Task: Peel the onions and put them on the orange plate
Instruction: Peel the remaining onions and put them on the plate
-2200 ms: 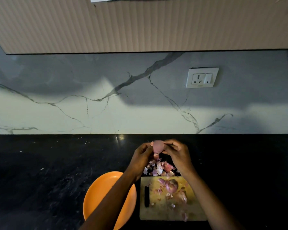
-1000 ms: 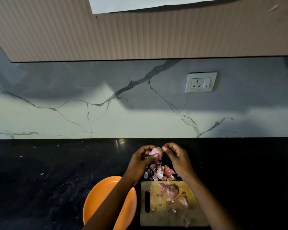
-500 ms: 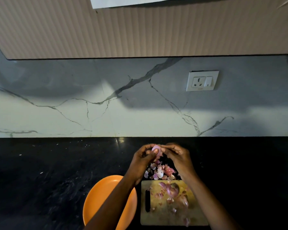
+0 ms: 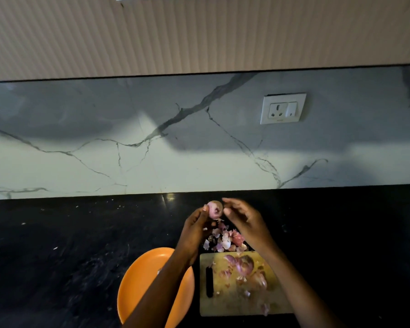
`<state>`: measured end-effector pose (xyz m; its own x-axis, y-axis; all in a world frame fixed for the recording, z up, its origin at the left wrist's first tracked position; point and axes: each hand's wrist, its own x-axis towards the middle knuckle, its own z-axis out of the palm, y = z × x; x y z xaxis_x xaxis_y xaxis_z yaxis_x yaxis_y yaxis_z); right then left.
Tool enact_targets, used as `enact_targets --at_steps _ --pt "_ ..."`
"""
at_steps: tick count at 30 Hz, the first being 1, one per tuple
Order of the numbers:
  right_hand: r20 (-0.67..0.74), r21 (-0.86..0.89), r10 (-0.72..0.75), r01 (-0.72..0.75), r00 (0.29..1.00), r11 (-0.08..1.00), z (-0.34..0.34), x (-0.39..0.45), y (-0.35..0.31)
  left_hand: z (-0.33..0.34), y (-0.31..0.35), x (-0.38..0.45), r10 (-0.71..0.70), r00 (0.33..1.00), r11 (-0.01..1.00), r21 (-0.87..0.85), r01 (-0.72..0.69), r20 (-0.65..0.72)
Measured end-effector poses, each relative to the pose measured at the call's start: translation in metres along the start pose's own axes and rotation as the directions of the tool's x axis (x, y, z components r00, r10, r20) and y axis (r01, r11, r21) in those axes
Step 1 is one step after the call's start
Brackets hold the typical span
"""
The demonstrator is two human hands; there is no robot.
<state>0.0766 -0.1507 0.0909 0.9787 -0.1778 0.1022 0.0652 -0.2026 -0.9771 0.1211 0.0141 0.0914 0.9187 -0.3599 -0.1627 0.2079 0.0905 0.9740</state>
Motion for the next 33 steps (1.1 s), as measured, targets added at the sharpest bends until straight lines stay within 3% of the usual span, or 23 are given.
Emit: enact_targets --at_steps 4,15,19,25,33 --pt "0.051 -0.035 0.027 -0.025 0.998 0.999 0.005 -0.001 -0.003 -0.003 0.005 0.005 0.045 0.998 0.998 0.042 -0.042 -0.049" --pt "0.046 0.011 0.014 -0.015 0.999 1.0 0.006 0.007 -0.003 -0.005 0.012 0.001 0.041 0.998 0.999 0.02 -0.042 0.055" --pt "-0.028 -0.099 -0.045 0.042 0.999 0.994 0.002 0.005 -0.001 -0.015 0.011 0.005 0.081 0.994 0.984 0.152 -0.092 0.078" --pt "0.055 -0.117 -0.034 0.04 0.998 0.992 -0.008 0.006 0.0 -0.023 0.016 0.011 0.151 0.985 0.869 0.463 -0.175 0.089" --pt "0.135 -0.159 -0.053 0.075 0.989 0.984 -0.008 0.007 -0.003 -0.022 0.018 0.01 0.178 0.975 0.843 0.491 -0.22 0.132"
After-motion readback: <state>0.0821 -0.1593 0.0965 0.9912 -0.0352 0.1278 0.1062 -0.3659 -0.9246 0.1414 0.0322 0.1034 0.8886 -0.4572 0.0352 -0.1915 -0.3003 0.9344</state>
